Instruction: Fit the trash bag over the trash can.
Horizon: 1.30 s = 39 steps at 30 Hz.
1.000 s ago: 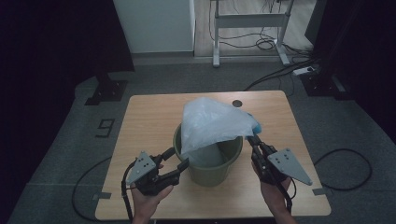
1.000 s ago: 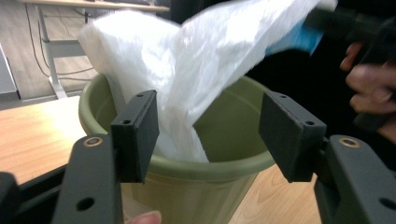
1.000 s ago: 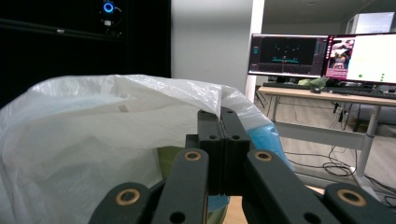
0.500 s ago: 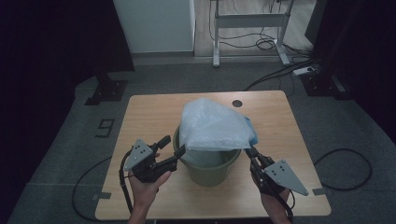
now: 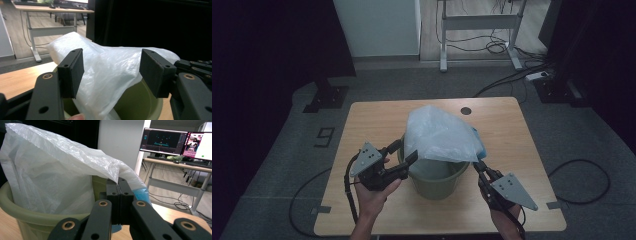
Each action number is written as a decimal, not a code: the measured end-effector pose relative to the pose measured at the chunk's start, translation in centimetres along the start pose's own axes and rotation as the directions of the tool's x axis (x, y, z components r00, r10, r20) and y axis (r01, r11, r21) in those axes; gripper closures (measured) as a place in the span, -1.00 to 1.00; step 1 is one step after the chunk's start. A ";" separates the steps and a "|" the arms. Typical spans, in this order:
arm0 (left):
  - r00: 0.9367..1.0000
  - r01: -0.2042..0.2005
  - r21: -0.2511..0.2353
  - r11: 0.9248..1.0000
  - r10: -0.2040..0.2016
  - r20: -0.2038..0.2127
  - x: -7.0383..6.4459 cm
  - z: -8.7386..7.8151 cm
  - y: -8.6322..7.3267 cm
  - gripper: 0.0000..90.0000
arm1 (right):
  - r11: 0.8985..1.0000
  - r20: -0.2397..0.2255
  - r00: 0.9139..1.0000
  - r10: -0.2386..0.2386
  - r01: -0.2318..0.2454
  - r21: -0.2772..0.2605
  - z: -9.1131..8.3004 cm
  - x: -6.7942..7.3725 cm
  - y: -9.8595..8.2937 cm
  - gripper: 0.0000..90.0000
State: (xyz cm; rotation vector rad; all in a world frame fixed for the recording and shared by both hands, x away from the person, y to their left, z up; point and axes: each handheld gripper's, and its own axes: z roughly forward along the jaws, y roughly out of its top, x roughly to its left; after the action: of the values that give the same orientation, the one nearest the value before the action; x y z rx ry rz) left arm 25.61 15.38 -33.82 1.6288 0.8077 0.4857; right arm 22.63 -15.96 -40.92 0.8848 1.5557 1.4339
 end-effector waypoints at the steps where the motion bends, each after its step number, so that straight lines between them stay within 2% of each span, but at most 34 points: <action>1: 1.000 -0.001 0.000 1.000 0.001 0.004 -0.1 0.1 0.2 -0.20 | 1.000 -0.002 1.000 -0.011 0.011 -0.003 0.0 0.1 0.1 0.96; 3: 1.000 -0.008 0.013 1.000 0.008 0.012 -0.3 0.3 0.4 -0.21 | 1.000 -0.002 1.000 -0.016 0.016 -0.003 0.0 0.1 0.1 0.96; 4: 1.000 -0.016 0.034 0.999 0.015 0.017 -0.4 0.7 0.4 -0.24 | 1.000 -0.009 1.000 -0.018 0.018 -0.006 0.0 0.2 0.2 0.96; 5: 0.999 -0.020 0.078 0.997 0.017 0.028 -0.5 1.5 0.3 -0.26 | 1.000 -0.013 1.000 -0.017 0.017 -0.008 0.0 0.3 0.2 0.96; 6: 0.999 -0.020 0.078 0.997 0.017 0.028 -0.5 1.5 0.3 -0.27 | 1.000 -0.018 1.000 -0.016 0.016 -0.009 0.0 0.4 0.2 0.96; 8: 1.000 -0.028 0.109 0.994 0.026 0.015 -0.6 2.3 -0.2 -0.27 | 1.000 -0.023 1.000 -0.016 0.016 -0.009 0.0 0.5 0.2 0.96; 9: 1.000 -0.031 0.117 0.993 0.031 0.006 -0.7 2.6 -0.5 -0.20 | 1.000 -0.034 0.999 -0.017 0.016 -0.008 -0.1 0.6 0.1 0.96; 11: 0.999 -0.032 0.114 0.993 0.033 -0.006 -0.7 2.8 -0.7 -0.14 | 1.000 -0.037 0.999 -0.019 0.018 -0.008 -0.1 0.7 0.0 0.96; 12: 0.999 -0.037 0.108 0.994 0.039 -0.016 -0.7 2.8 -0.8 0.00 | 1.000 -0.041 0.999 -0.020 0.019 -0.008 -0.2 0.7 -0.1 0.96; 13: 0.999 -0.040 0.100 0.994 0.042 -0.022 -0.7 2.8 -0.9 0.29 | 1.000 -0.047 0.999 -0.014 0.013 -0.006 -0.2 0.7 -0.2 0.96; 14: 0.999 -0.041 0.092 0.995 0.043 -0.020 -0.6 2.8 -1.0 0.29 | 1.000 -0.047 0.999 -0.014 0.013 -0.006 -0.2 0.7 -0.2 0.96; 15: 0.999 -0.039 0.087 0.995 0.040 -0.011 -0.5 2.8 -1.0 0.59 | 1.000 -0.053 0.999 0.001 -0.002 -0.004 -0.4 0.6 -0.3 0.96; 16: 0.999 -0.038 0.085 0.996 0.039 -0.003 -0.5 2.8 -1.0 0.59 | 1.000 -0.053 0.999 0.001 -0.002 -0.004 -0.4 0.6 -0.3 0.96; 17: 0.999 -0.036 0.075 0.996 0.035 0.023 -0.3 2.7 -1.0 0.79 | 1.000 -0.060 0.998 0.008 -0.008 -0.005 -0.5 0.6 -0.3 0.92; 18: 0.999 -0.036 0.075 0.996 0.035 0.023 -0.3 2.7 -1.0 0.84 | 1.000 -0.060 0.998 0.008 -0.008 -0.005 -0.5 0.6 -0.3 0.92; 19: 0.999 -0.037 0.069 0.997 0.035 0.029 -0.3 2.7 -1.1 0.84 | 1.000 -0.065 0.998 0.012 -0.012 -0.005 -0.5 0.6 -0.3 0.87; 20: 0.999 -0.035 0.063 0.997 0.033 0.032 -0.3 2.6 -1.1 0.92 | 0.999 -0.077 0.996 0.036 -0.036 -0.010 -0.7 0.6 -0.4 0.53; 21: 0.999 -0.034 0.057 0.998 0.032 0.035 -0.2 2.5 -1.2 0.92 | 0.999 -0.077 0.996 0.036 -0.036 -0.010 -0.7 0.6 -0.4 0.53; 22: 0.999 -0.026 0.044 0.999 0.025 0.031 -0.1 2.3 -1.2 0.94 | 0.999 -0.080 0.996 0.045 -0.046 -0.010 -0.8 0.7 -0.4 0.37; 23: 1.000 -0.005 0.017 1.000 0.005 0.028 0.3 2.0 -1.4 0.97 | 0.997 -0.094 0.992 0.079 -0.079 -0.001 -1.0 1.0 -0.5 -0.02; 24: 1.000 -0.005 0.017 1.000 0.005 0.028 0.3 2.0 -1.4 0.98 | 0.997 -0.094 0.992 0.079 -0.079 -0.001 -1.0 1.0 -0.5 -0.02; 26: 1.000 0.013 -0.008 1.000 -0.013 0.025 0.6 1.5 -1.6 0.98 | 0.995 -0.116 0.989 0.095 -0.096 -0.001 -1.5 1.6 -0.7 -0.23; 28: 1.000 0.020 -0.023 1.000 -0.020 0.020 1.0 0.8 -1.9 0.99 | 0.994 -0.153 0.983 0.102 -0.105 -0.011 -2.2 2.1 -1.0 -0.32; 29: 0.999 0.035 -0.034 0.999 -0.035 0.017 1.4 0.3 -2.2 0.99 | 0.992 -0.193 0.975 0.115 -0.121 -0.020 -2.9 2.2 -1.3 -0.36; 30: 0.999 0.035 -0.034 0.999 -0.035 0.017 1.4 0.3 -2.2 0.99 | 0.992 -0.193 0.975 0.115 -0.121 -0.020 -2.9 2.2 -1.3 -0.36; 32: 0.999 0.049 -0.037 0.998 -0.048 0.017 1.8 -0.2 -2.5 0.99 | 0.989 -0.210 0.968 0.137 -0.145 -0.024 -3.5 1.9 -1.5 -0.38; 34: 0.998 0.057 -0.038 0.998 -0.057 0.012 2.2 -0.7 -2.9 0.98 | 0.992 -0.180 0.976 0.125 -0.128 -0.009 -3.7 1.1 -1.9 -0.40; 36: 0.998 0.066 -0.038 0.997 -0.066 0.014 2.3 -0.8 -3.1 0.98 | 0.992 -0.179 0.975 0.127 -0.129 0.002 -3.6 0.9 -2.0 -0.40; 37: 0.998 0.068 -0.036 0.997 -0.067 0.018 2.5 -0.9 -3.2 0.98 | 0.990 -0.177 0.974 0.143 -0.140 0.033 -3.1 0.3 -2.3 -0.43; 39: 0.997 0.079 -0.035 0.996 -0.079 0.017 2.7 -1.1 -3.5 0.98 | 0.988 -0.179 0.972 0.152 -0.146 0.048 -2.8 0.1 -2.5 -0.44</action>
State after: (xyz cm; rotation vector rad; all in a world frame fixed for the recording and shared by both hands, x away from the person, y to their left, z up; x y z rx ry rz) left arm 25.77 18.31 -37.32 1.5596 0.8439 0.4289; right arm 20.08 -17.27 -43.40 0.9285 1.6823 1.6383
